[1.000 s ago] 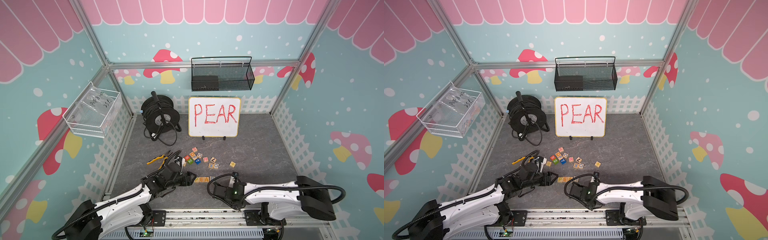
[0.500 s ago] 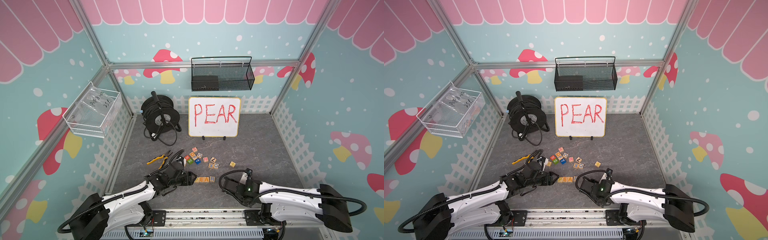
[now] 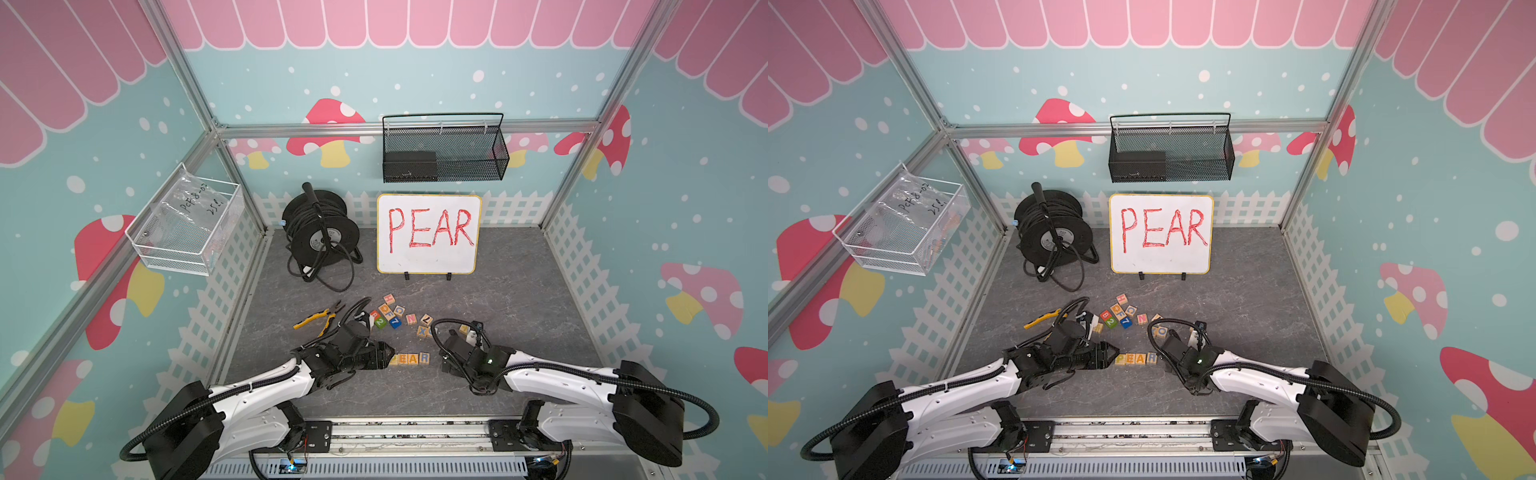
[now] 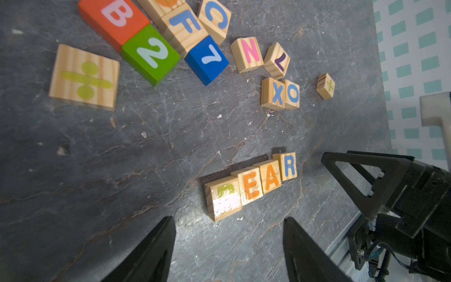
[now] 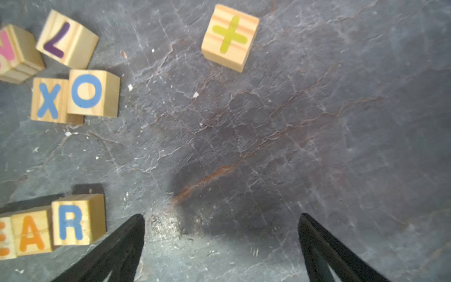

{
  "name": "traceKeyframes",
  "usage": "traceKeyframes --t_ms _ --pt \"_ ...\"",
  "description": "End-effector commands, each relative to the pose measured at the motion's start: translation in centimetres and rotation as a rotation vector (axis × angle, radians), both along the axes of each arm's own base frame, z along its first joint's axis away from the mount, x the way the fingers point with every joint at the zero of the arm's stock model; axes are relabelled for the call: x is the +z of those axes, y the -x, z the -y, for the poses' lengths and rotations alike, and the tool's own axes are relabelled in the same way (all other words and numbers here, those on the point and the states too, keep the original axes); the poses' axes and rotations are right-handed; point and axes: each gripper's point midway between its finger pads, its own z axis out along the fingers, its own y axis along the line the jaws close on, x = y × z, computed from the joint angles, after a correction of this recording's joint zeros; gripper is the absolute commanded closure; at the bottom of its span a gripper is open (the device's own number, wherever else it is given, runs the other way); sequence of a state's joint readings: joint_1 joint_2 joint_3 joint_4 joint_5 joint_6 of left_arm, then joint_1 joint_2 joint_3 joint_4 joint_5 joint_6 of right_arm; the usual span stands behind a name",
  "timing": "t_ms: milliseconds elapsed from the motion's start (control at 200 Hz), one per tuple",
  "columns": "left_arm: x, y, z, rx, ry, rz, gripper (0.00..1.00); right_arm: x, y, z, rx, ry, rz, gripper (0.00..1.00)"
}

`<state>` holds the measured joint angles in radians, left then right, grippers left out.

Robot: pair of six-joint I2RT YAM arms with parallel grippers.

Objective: Spell the uppercase word “pear” with letter blocks
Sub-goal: Adjust the letter block at the center of the board.

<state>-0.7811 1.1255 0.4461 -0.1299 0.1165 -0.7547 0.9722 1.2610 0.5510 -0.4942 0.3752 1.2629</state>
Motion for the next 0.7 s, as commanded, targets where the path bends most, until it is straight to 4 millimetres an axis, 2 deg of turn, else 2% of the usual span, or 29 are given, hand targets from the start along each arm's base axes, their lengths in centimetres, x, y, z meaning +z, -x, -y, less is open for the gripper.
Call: traceKeyframes --t_ms 0,125,275,455,696 --pt "0.7 -1.1 0.2 0.018 0.003 0.027 0.28 -1.2 -0.2 -1.1 0.103 0.042 -0.031 0.00" --pt "0.6 -1.2 0.1 0.031 -0.001 0.024 0.28 -2.2 -0.7 -2.3 0.158 0.069 -0.056 0.01" --pt "0.5 -1.4 -0.3 0.055 -0.003 0.029 0.28 -3.0 -0.7 -2.3 0.181 0.085 -0.078 0.00" --pt "0.4 -1.4 -0.6 0.068 -0.016 0.028 0.28 -2.8 -0.6 -2.6 0.209 0.054 -0.073 0.00" --pt "0.0 -1.6 -0.5 0.075 -0.018 0.023 0.28 -2.6 -0.7 -4.5 0.300 -0.005 -0.060 0.01"
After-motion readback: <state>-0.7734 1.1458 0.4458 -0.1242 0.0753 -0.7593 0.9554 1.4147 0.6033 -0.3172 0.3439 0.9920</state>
